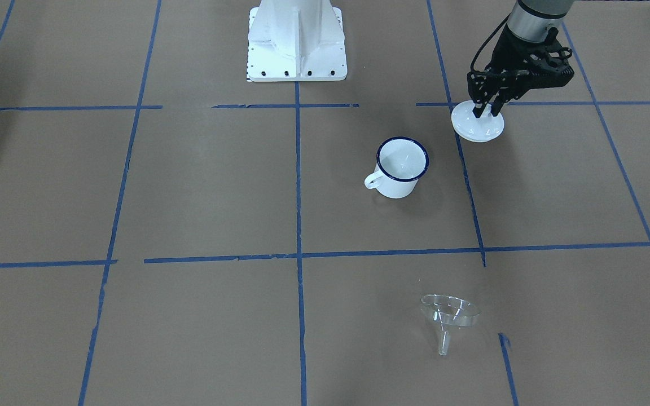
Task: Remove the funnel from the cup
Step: 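Carry the white funnel over the enamel mug with the left gripper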
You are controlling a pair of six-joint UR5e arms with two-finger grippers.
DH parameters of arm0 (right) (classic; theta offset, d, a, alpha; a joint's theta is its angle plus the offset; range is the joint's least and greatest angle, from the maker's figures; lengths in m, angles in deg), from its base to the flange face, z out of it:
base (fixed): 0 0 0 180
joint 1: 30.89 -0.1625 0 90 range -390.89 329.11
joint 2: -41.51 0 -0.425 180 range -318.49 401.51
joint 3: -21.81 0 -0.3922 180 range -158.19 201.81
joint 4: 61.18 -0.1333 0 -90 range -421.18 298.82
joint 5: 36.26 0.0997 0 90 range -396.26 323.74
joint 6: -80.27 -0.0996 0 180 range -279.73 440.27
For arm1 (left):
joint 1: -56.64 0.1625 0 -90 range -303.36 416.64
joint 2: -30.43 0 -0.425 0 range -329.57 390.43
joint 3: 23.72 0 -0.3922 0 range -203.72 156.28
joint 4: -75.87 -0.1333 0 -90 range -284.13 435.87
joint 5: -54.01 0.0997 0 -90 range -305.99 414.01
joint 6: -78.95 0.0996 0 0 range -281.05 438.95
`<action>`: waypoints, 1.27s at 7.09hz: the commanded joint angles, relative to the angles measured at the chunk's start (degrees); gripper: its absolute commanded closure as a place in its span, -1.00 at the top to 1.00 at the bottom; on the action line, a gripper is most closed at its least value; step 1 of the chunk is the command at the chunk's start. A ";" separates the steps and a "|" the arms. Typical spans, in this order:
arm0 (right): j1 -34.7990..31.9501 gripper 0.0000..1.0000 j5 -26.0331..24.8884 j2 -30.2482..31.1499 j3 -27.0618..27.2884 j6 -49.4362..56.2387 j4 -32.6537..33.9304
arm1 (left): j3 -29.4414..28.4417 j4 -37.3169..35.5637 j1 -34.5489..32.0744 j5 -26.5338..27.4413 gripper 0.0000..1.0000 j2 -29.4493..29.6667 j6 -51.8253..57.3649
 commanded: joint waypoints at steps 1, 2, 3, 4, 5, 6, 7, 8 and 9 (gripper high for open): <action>0.00 1.00 0.00 0.00 0.00 0.00 0.00 | -6.44 -10.50 -0.32 -2.65 -1.00 16.37 -0.45; 0.00 1.00 0.00 0.00 0.00 0.00 0.00 | -10.57 -10.44 -0.15 -3.45 -1.00 19.83 -0.54; 0.00 1.00 0.00 0.00 0.00 0.00 0.00 | -13.40 -9.65 -0.06 -3.45 -1.00 21.08 -1.15; 0.00 1.00 0.00 0.00 0.00 0.00 0.00 | -15.60 -7.47 0.03 -3.45 -1.00 21.18 -1.25; 0.00 1.00 0.00 0.00 0.00 0.00 0.00 | -17.37 -5.45 0.12 -3.45 -1.00 21.10 -1.33; 0.00 1.00 0.00 0.00 0.00 0.00 0.00 | -17.99 -4.65 0.21 -3.45 -1.00 21.10 -1.34; 0.00 1.00 0.00 0.00 0.00 0.00 0.00 | -17.91 -4.64 0.47 -3.54 -1.00 21.01 -1.60; 0.00 1.00 0.00 0.00 0.00 0.00 0.00 | -18.00 -4.46 1.43 -3.45 -1.00 20.84 -3.08; 0.00 1.00 0.00 0.00 0.00 0.00 0.00 | -17.82 -4.46 1.70 -3.45 -1.00 20.75 -3.27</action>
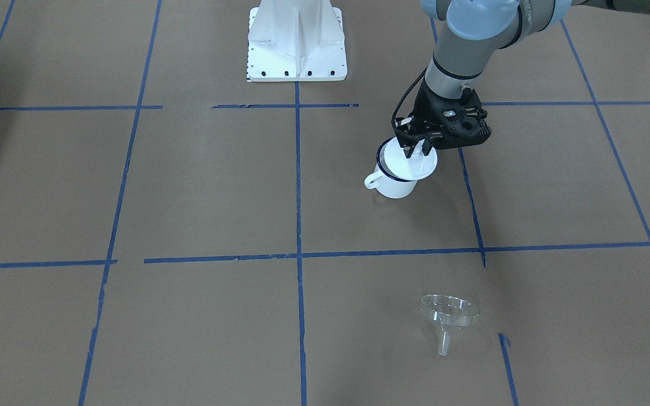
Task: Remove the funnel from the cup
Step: 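Carry the white funnel over the enamel mug with the left gripper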
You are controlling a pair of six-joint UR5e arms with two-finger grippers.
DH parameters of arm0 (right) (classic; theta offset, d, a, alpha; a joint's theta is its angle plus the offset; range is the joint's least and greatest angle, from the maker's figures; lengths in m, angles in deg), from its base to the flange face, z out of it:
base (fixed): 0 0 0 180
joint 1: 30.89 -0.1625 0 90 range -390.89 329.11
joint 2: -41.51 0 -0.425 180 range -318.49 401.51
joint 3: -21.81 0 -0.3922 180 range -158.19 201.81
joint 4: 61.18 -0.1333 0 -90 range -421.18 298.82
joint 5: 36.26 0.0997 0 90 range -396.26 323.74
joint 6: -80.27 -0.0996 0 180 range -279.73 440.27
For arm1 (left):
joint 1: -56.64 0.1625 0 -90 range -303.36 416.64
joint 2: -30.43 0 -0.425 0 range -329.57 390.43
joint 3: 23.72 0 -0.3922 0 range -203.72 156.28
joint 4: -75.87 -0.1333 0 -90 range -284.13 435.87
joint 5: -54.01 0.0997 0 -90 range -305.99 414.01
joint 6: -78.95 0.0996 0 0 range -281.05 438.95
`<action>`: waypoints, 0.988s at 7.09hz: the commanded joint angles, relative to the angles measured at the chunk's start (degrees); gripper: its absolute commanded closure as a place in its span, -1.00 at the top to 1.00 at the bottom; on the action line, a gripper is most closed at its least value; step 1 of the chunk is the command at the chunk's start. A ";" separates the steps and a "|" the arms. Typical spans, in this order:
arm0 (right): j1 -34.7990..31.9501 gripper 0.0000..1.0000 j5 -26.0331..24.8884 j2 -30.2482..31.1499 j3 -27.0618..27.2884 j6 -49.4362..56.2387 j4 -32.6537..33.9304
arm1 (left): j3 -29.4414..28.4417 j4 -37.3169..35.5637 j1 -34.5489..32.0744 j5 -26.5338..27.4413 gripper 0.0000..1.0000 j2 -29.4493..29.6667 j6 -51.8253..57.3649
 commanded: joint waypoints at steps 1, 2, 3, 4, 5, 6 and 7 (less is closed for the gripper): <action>0.00 1.00 0.00 0.00 -0.08 0.00 0.00 | 0.15 0.11 0.79 0.02 -1.00 -0.38 -0.70; 0.00 1.00 0.00 0.00 0.00 0.00 0.00 | 0.15 0.11 1.05 0.02 -1.00 -0.39 -0.79; 0.00 1.00 0.00 0.00 0.00 0.00 0.00 | 0.06 0.19 1.58 0.11 -1.00 -0.39 -1.40; 0.00 1.00 0.00 0.00 0.00 0.00 0.00 | -0.03 0.11 1.58 0.11 -1.00 -0.39 -1.49; 0.00 1.00 0.00 0.00 0.00 0.00 0.00 | -0.11 0.11 2.11 0.28 -1.00 -0.56 -1.41; 0.00 1.00 0.00 0.00 0.00 0.00 0.00 | -0.03 0.11 2.20 0.28 -1.00 -0.56 -1.49; 0.00 1.00 0.00 0.00 0.00 0.00 0.00 | -0.11 0.11 2.20 0.28 -1.00 -0.56 -1.49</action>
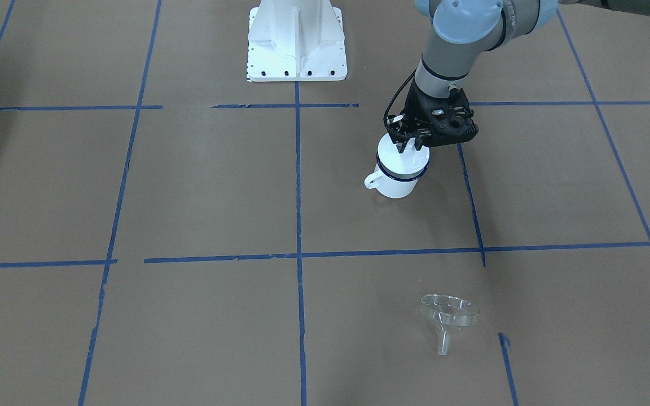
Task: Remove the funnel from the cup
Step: 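Lower the white funnel into the mug and open the left gripper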
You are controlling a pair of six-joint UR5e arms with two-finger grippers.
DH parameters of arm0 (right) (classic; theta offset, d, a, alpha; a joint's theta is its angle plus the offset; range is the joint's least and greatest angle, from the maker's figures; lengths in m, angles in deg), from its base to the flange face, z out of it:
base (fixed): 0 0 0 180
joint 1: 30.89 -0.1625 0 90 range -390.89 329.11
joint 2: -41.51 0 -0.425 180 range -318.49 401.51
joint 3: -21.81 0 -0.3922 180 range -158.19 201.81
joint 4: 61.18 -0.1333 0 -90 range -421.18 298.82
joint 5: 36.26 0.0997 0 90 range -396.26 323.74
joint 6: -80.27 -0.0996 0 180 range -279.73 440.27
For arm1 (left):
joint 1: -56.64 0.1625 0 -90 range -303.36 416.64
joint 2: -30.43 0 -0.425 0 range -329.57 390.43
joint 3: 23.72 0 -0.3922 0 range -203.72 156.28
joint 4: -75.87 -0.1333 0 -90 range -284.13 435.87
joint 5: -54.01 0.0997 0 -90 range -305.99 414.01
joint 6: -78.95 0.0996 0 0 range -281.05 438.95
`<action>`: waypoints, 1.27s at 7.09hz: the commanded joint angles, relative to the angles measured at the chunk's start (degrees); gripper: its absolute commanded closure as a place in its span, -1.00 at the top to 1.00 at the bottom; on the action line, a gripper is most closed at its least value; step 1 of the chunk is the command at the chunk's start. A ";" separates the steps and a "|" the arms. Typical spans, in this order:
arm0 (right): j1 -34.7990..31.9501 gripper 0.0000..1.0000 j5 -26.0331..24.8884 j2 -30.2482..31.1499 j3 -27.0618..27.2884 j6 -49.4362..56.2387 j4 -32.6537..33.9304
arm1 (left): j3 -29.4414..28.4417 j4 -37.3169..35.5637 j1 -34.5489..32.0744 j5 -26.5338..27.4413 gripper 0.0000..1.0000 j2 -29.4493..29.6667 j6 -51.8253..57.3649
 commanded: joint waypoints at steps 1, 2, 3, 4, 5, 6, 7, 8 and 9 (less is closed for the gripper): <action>0.00 1.00 0.00 0.00 -0.09 0.00 0.00 | -0.05 0.00 0.26 0.02 -1.00 -0.03 -0.03; 0.00 1.00 0.00 0.00 0.00 0.00 0.00 | -0.40 0.09 0.35 0.02 -1.00 -0.03 -0.03; 0.00 1.00 0.00 0.00 0.00 0.00 0.00 | -0.41 0.00 0.35 0.02 -1.00 -0.03 -0.03; 0.00 1.00 0.00 0.00 0.00 0.00 0.00 | -0.67 0.00 0.35 0.02 -1.00 -0.11 -0.03; 0.00 1.00 0.00 0.00 -0.09 0.00 0.00 | -0.93 0.09 0.35 0.02 -1.00 -0.03 -0.03; 0.00 1.00 0.00 0.00 0.00 0.00 0.00 | -1.19 0.52 0.35 0.02 -1.00 -0.03 -0.03; 0.00 1.00 0.00 0.00 0.00 0.00 0.00 | -1.28 0.53 0.35 0.02 -1.00 0.06 -0.03; 0.00 1.00 0.00 0.00 -0.09 0.00 0.00 | -1.28 0.53 0.35 0.02 -1.00 0.24 -0.03; 0.00 1.00 0.00 0.00 0.00 0.00 0.00 | -1.37 0.61 0.35 0.02 -1.00 0.24 0.06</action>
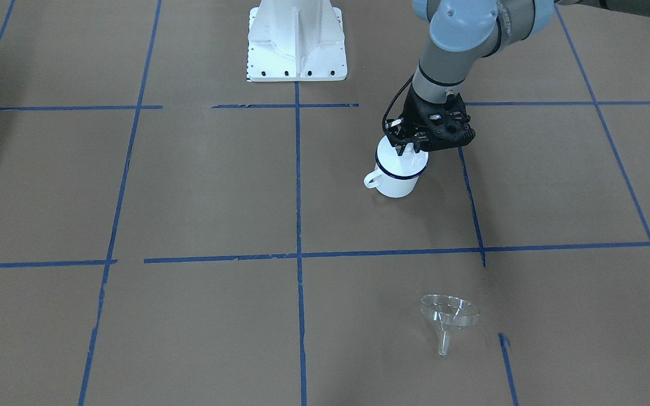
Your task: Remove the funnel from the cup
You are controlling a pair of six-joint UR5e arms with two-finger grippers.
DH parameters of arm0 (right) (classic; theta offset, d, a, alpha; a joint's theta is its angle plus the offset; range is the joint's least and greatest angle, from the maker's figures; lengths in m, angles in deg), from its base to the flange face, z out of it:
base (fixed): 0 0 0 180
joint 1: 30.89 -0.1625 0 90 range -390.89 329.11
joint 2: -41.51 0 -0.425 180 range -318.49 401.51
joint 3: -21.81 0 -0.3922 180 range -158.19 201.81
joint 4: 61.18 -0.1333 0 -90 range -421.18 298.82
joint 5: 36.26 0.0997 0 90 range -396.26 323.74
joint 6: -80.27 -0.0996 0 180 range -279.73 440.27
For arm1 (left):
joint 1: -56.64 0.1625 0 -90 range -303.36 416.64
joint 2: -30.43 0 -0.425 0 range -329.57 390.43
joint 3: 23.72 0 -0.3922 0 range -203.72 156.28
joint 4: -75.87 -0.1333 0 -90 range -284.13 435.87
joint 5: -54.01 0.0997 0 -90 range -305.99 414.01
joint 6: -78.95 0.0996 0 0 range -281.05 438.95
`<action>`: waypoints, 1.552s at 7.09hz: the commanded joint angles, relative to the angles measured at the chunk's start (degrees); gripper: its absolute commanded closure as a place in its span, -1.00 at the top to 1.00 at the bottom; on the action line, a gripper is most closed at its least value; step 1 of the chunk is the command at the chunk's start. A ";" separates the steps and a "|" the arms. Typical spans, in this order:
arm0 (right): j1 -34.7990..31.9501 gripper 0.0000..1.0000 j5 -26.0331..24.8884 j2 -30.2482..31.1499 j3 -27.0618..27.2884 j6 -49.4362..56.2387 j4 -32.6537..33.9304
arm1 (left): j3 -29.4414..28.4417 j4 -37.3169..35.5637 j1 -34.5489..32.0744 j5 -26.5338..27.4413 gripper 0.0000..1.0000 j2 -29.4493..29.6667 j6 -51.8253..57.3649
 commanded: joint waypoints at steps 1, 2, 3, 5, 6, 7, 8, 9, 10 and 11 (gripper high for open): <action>0.00 1.00 0.00 0.00 0.04 0.00 0.00 | -0.09 0.08 0.00 0.00 -0.38 -0.02 0.16; 0.00 1.00 0.00 0.00 0.04 0.00 0.00 | -0.35 0.60 0.00 0.00 0.15 0.07 0.16; 0.00 1.00 0.00 0.00 0.04 0.00 0.00 | -0.87 1.83 0.00 0.00 0.46 -0.19 0.16; 0.00 1.00 0.00 0.00 0.04 0.00 0.00 | -0.53 2.19 -0.18 0.00 1.00 -0.37 0.59; 0.00 1.00 0.00 0.00 0.04 0.00 0.00 | 1.47 2.19 -1.22 -0.17 1.00 -0.98 2.60; 0.00 1.00 0.00 0.00 -0.05 0.00 0.00 | 5.67 2.36 -4.37 -0.35 1.00 -4.47 9.06; 0.00 1.00 0.00 0.00 -0.05 0.00 0.00 | 7.54 2.45 -11.01 -3.92 1.00 -8.16 18.78; 0.00 1.00 0.00 0.00 -0.05 0.00 0.00 | 7.56 2.45 -19.08 -9.09 1.00 -11.85 31.75; 0.00 1.00 0.00 0.00 -0.05 0.00 0.00 | 7.12 2.45 -26.30 -12.10 1.00 -16.24 43.63; 0.00 1.00 0.00 0.00 -0.05 0.00 0.00 | 6.07 2.45 -32.90 -14.22 1.00 -20.89 54.28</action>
